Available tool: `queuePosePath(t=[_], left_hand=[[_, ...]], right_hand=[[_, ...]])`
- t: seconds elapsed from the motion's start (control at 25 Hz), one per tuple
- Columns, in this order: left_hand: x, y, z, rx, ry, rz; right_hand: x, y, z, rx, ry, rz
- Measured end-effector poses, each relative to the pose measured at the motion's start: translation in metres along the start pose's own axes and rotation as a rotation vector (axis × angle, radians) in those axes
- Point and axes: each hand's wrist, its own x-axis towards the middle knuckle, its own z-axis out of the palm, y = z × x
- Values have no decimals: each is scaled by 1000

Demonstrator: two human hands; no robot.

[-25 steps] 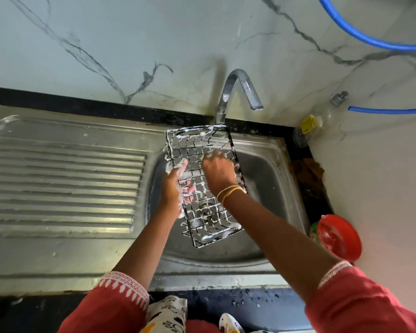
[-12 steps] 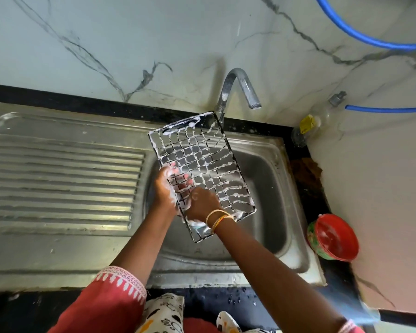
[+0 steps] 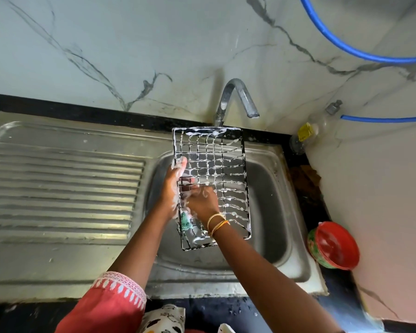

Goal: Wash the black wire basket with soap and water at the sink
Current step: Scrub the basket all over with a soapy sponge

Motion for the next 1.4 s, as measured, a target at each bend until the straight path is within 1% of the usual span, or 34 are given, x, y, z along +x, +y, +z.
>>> queuePosePath(t=[0.08, 0.12, 0.16, 0.24, 0.28, 0.32, 0.4, 0.44, 0.48, 0.52, 0.56, 0.64, 0.72, 0.8, 0.84, 0.88, 0.92, 0.96, 1.0, 1.08, 1.12, 1.16, 1.2, 1.24, 1.32, 1.4], left_hand=[[0, 1, -2, 1, -33, 10], [-2, 0, -1, -12, -37, -13], [-3, 0, 0, -10, -3, -48], [-6, -6, 1, -47, -13, -69], [-7, -9, 1, -52, -32, -58], [-10, -9, 4, -63, -59, -59], [-7, -12, 6, -89, -87, -91], [-7, -10, 5, -72, -99, -101], [-8, -9, 4, -66, -101, -147], [-9, -8, 2, -67, -96, -182], [-6, -9, -1, -79, -66, -189], [3, -12, -8, -95, 30, -122], [14, -12, -16, -32, 94, -114], [20, -7, -25, 8, 101, -90], [23, -8, -28, 15, 102, -90], [25, -9, -30, 11, 98, -73], [26, -10, -29, 4, 102, -52], [25, -13, -25, 13, 99, -40], [22, -16, -18, 12, 73, -50], [9, -18, -4, -57, -30, -141], [5, -20, 0, -70, -80, -201], [3, -20, 3, -61, -99, -240], [5, -20, 3, -56, -89, -250], [8, -21, 0, -63, -66, -222], [15, -19, -9, -83, 16, -206], [16, -16, -16, -108, 49, -212]], right_hand=[[-3, 0, 5, -49, 118, -76], [-2, -4, 6, -54, 153, -95], [-1, -11, 5, -37, 171, -112], [11, -26, 0, 10, 245, -130], [18, -35, -4, 80, 292, -110], [23, -46, -9, 224, 325, -55], [32, -64, -18, 589, 382, 69], [36, -68, -19, 696, 393, 76], [36, -69, -20, 682, 370, 29], [33, -68, -20, 581, 305, -56], [26, -65, -20, 429, 227, -127], [6, -51, -15, 128, 102, -210], [-11, -27, -9, -104, -8, -318], [-31, -2, -3, -335, -150, -398], [-39, 8, -1, -392, -200, -415], [-42, 11, -1, -407, -223, -421], [-41, 6, -3, -374, -208, -419], [-33, -2, -6, -313, -151, -391], [-21, -15, -10, -238, -63, -340], [14, -41, -21, -75, 179, -227], [28, -50, -26, 5, 288, -212], [35, -53, -29, 57, 350, -218], [35, -53, -30, 93, 352, -233], [27, -48, -26, 80, 292, -243], [1, -25, -12, -37, 118, -286], [-22, 4, -2, -171, -32, -338]])
